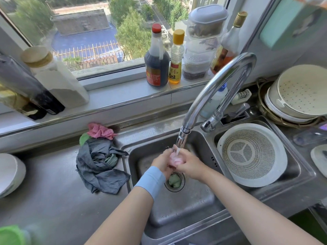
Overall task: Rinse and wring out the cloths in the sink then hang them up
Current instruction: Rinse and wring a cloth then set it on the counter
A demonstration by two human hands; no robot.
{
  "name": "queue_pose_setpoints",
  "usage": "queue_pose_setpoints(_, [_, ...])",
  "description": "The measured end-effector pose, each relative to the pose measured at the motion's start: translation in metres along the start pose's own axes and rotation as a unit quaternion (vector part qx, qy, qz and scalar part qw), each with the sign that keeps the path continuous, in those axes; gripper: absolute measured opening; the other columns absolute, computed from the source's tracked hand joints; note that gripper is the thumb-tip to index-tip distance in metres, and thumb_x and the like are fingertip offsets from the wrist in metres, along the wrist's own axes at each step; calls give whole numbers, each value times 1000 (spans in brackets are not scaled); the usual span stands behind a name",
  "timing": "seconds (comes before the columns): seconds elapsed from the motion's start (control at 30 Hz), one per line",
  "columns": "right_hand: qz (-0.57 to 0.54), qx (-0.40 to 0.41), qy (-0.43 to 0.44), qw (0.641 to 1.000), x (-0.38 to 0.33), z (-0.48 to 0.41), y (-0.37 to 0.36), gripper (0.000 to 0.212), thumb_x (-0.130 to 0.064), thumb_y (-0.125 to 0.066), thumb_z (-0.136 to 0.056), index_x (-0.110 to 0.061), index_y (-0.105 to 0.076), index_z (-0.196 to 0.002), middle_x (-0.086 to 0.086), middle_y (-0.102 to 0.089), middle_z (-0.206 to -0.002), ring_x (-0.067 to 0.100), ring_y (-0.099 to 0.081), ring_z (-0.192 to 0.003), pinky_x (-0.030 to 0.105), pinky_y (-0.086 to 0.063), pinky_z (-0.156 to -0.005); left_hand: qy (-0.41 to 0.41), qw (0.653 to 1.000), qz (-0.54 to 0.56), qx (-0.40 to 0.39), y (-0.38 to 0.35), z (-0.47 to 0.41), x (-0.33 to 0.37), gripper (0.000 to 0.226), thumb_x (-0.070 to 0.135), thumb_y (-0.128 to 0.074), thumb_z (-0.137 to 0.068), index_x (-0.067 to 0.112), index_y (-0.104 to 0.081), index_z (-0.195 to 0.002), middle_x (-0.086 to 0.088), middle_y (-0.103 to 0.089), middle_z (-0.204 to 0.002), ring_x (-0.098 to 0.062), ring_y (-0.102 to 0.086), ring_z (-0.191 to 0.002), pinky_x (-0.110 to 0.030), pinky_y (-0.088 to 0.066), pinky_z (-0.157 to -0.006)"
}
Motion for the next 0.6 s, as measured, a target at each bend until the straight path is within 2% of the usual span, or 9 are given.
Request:
queue_pose_setpoints(0.07, [-96,47,-26,994,8,4,7,42,10,-64,-83,-19,-63,-113,14,-74,-102,15,-65,-79,25,-52,-69,-35,999,-3,40,3,-7,0,38,18,-55,-100,-7,-50,-128,-27,-59,-125,-37,-63,-104,-50,-51,-93])
queue_pose_setpoints(0.13, [-136,134,-79,978,14,7,11,34,4,-66,-84,-3,-58,-116,17,-70,-81,18,-57,-59,25,-48,-55,-53,997,-5,63,-1,-7,1,28,27,-50,-102,2,-51,-115,-23,-61,-116,-35,-63,-101,-46,-54,-89])
queue_pose_setpoints(0.2, [-178,179,-129,959,19,6,8,31,1,-60,-86,2,-56,-116,15,-61,-76,18,-53,-57,25,-47,-55,-62,994,-4,92,-1,-6,4,33,34,-46,-102,5,-54,-114,-21,-63,-113,-35,-64,-95,-45,-55,-85])
queue_pose_setpoints(0.23, [-199,172,-162,951,20,6,4,26,-3,-56,-86,0,-60,-111,15,-60,-80,20,-54,-63,28,-47,-62,-62,993,-4,100,-1,-5,6,38,37,-44,-103,3,-55,-116,-23,-64,-113,-37,-65,-95,-46,-55,-83])
queue_pose_setpoints(0.3, [-264,86,-229,933,16,9,-8,21,-12,-53,-77,-11,-70,-89,13,-60,-80,25,-53,-75,43,-47,-78,-54,994,-7,98,-3,-2,7,42,36,-40,-104,0,-58,-113,-26,-67,-105,-39,-68,-88,-45,-58,-75])
queue_pose_setpoints(0.37, [-352,26,-229,907,8,8,-16,29,-12,-46,-73,-9,-71,-88,17,-61,-82,28,-52,-74,51,-47,-83,-50,994,-41,91,-3,2,5,33,25,-43,-101,1,-65,-96,-22,-69,-87,-30,-67,-67,-32,-56,-63])
queue_pose_setpoints(0.47, [-367,119,-180,905,6,-3,-9,29,8,-37,-83,4,-59,-101,30,-62,-102,29,-50,-78,33,-38,-66,-110,973,-175,105,1,2,6,16,12,-53,-93,13,-61,-79,-6,-63,-80,-17,-57,-63,-22,-45,-64])
queue_pose_setpoints(0.53, [-308,204,-134,919,2,-2,-1,25,13,-43,-84,-8,-52,-93,16,-60,-94,22,-50,-76,27,-36,-59,-134,960,-216,115,4,7,2,18,22,-57,-94,25,-54,-77,5,-57,-80,-10,-53,-69,-25,-44,-70])
queue_pose_setpoints(0.6, [-245,229,-87,938,1,-2,6,34,11,-52,-81,-21,-44,-75,-5,-53,-78,6,-50,-64,18,-41,-57,-106,977,-167,82,2,11,-7,14,25,-53,-97,23,-54,-83,3,-58,-85,-14,-56,-76,-31,-47,-75])
Point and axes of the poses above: each hand's wrist, its own z-axis away from the middle knuckle, its own y-axis out of the back of the hand, x = y × z, the point moved 5 cm from there along -z, towards the middle knuckle
